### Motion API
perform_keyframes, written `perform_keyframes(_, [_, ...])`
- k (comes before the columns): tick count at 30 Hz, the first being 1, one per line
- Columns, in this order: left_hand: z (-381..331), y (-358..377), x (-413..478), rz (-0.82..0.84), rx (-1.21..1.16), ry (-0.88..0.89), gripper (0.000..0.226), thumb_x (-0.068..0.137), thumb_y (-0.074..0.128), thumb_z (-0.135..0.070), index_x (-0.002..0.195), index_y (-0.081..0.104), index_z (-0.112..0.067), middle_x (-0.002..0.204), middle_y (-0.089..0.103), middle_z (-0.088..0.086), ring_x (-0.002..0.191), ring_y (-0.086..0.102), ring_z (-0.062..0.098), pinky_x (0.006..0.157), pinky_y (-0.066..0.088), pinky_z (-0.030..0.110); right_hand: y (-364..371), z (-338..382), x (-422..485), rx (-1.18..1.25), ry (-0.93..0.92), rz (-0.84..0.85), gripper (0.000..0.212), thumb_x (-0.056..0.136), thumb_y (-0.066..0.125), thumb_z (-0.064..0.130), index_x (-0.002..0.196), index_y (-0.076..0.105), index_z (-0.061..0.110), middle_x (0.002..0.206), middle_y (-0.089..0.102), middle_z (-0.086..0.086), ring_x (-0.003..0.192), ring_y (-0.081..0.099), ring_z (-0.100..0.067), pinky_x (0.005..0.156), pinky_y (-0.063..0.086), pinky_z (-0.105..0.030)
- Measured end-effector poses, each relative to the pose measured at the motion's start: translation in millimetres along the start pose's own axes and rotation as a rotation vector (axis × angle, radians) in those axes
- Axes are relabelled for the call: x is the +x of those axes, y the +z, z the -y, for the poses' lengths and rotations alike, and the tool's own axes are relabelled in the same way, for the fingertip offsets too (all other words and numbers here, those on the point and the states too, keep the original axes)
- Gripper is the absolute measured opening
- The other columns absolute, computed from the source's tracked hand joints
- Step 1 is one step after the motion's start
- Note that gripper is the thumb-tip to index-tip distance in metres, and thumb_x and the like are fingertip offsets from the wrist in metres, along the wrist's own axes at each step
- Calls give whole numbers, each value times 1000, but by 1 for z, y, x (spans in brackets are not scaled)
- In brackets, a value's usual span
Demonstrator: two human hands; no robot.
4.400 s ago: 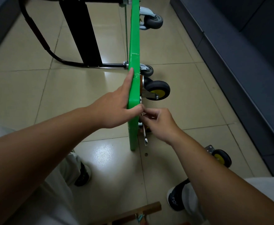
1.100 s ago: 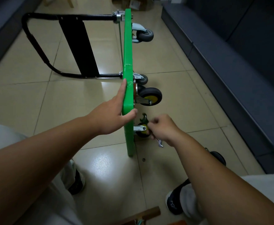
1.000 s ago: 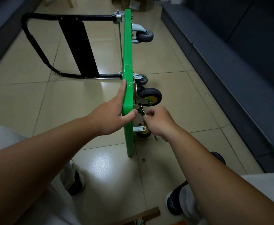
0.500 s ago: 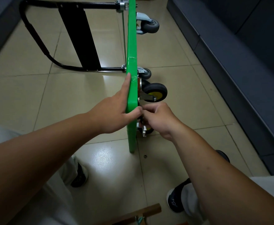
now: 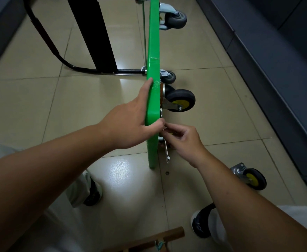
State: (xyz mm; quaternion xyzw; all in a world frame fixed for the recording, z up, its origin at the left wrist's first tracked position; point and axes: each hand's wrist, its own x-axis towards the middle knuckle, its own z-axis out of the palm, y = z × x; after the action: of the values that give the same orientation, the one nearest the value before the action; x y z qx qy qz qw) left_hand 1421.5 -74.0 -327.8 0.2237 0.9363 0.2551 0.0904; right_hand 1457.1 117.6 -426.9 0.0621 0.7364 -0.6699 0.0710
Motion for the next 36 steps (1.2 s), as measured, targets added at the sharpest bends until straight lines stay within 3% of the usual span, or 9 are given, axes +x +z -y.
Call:
perform_keyframes(4, [-2, 6, -2, -58, 72, -7, 98, 87, 44, -64, 159, -14, -30, 102, 48, -5, 73, 55, 22, 68, 44, 35, 0, -14, 8, -20, -18, -16, 39, 92, 72, 8, 131, 67, 8, 111, 76, -5, 104, 72, -21, 86, 57, -25])
perform_keyframes(10, [-1, 10, -1, -115, 97, -4, 101, 80, 33, -71, 160, -11, -28, 119, 62, 2, 73, 53, 18, 70, 50, 37, 5, -22, 20, -41, -21, 12, 42, 91, 69, 1, 132, 65, 7, 113, 74, -7, 105, 71, -20, 85, 57, -23])
perform_keyframes(15, [-4, 10, -2, -119, 84, -14, 99, 83, 40, -66, 160, -9, -28, 104, 50, -8, 72, 52, 19, 68, 43, 34, 6, -25, 27, -96, -17, -13, 41, 90, 72, 3, 129, 69, 14, 109, 75, -4, 105, 71, -23, 90, 60, -34])
perform_keyframes(19, [-3, 8, -3, -116, 100, -16, 99, 83, 40, -66, 160, -9, -28, 104, 50, -9, 72, 54, 19, 67, 43, 33, 7, -25, 31, -168, -18, -41, 38, 91, 73, 8, 127, 70, 20, 106, 75, 3, 102, 71, -18, 92, 59, -41])
perform_keyframes(23, [-2, 8, -5, -106, 75, -10, 97, 85, 38, -66, 160, -12, -31, 115, 60, -2, 74, 57, 17, 69, 48, 35, 6, -26, 20, -254, -16, -58, 36, 92, 72, 11, 125, 70, 26, 102, 75, 9, 96, 71, -11, 89, 60, -37])
perform_keyframes(25, [-2, 8, -7, -103, 71, -7, 96, 86, 37, -67, 160, -13, -31, 119, 61, 0, 72, 56, 15, 66, 46, 33, 1, -26, 10, -311, 3, -66, 37, 92, 71, 11, 125, 69, 28, 99, 73, 10, 86, 70, -6, 83, 60, -29])
perform_keyframes(28, [-3, 9, -8, -104, 59, -2, 97, 86, 36, -69, 160, -14, -32, 125, 60, 0, 70, 54, 12, 64, 43, 31, -10, -38, -2, -404, 82, -81, 37, 89, 74, 11, 122, 69, 28, 89, 67, 12, 68, 63, 4, 72, 52, -19])
perform_keyframes(32, [-3, 10, -8, -107, 38, 11, 100, 89, 43, -72, 159, -17, -33, 129, 59, 0, 70, 56, 8, 67, 54, 34, -29, -78, -3, -505, 321, -139, 23, 77, 85, 12, 87, 68, 24, 78, 67, 3, 72, 65, -14, 79, 59, -37])
perform_keyframes(36, [-4, 14, -6, -117, 46, 2, 113, 83, 57, -73, 159, -16, -33, 138, 57, 1, 79, 64, 19, 69, 59, 39, -50, -128, 2, -532, 582, -164, 28, 70, 91, 13, 78, 65, 10, 80, 69, -10, 78, 70, -26, 79, 61, -45])
